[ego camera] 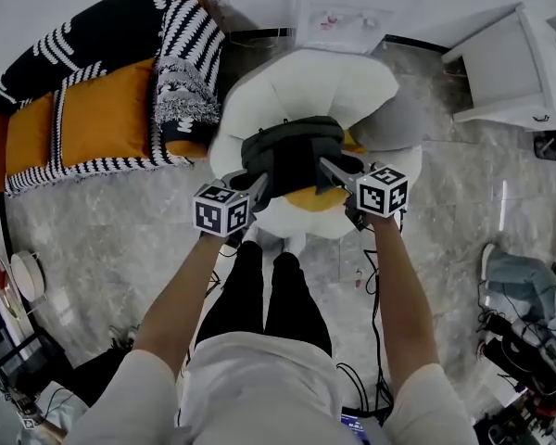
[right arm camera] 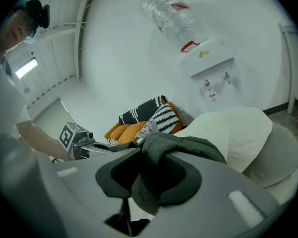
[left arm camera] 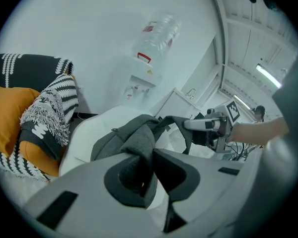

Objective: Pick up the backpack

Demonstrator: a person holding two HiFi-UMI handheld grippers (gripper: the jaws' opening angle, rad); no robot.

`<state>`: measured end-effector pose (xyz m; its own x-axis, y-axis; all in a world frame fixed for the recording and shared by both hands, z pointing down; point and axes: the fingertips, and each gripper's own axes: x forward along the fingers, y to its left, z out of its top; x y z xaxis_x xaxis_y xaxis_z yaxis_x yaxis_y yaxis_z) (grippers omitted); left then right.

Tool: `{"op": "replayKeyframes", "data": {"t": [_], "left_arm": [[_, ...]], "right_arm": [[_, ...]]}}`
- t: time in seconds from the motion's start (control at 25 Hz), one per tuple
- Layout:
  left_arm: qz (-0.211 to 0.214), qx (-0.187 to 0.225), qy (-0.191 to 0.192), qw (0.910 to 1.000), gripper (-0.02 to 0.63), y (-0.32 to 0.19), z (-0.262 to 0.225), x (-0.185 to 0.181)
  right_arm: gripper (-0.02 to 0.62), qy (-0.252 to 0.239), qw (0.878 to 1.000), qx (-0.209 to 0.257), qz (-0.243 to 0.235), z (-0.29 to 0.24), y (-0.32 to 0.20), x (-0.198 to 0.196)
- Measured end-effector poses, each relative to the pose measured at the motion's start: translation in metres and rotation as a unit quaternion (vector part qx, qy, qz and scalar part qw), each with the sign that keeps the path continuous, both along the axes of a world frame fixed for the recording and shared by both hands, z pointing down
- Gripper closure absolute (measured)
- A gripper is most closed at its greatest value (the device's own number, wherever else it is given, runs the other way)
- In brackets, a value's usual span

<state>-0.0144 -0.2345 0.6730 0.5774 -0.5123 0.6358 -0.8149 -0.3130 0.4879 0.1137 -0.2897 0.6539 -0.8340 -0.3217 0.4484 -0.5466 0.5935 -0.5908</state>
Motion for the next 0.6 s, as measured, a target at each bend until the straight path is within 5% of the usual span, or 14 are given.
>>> {"op": "replayKeyframes", "data": {"t": [0.6], "left_arm": [[0.069, 0.039, 0.001, 0.9968, 0.571, 0.01, -0.076, 0.022]], "right_arm": [[0.502, -0.017, 0.997, 0.016, 0.068, -0.067, 0.051, 0.036]]}}
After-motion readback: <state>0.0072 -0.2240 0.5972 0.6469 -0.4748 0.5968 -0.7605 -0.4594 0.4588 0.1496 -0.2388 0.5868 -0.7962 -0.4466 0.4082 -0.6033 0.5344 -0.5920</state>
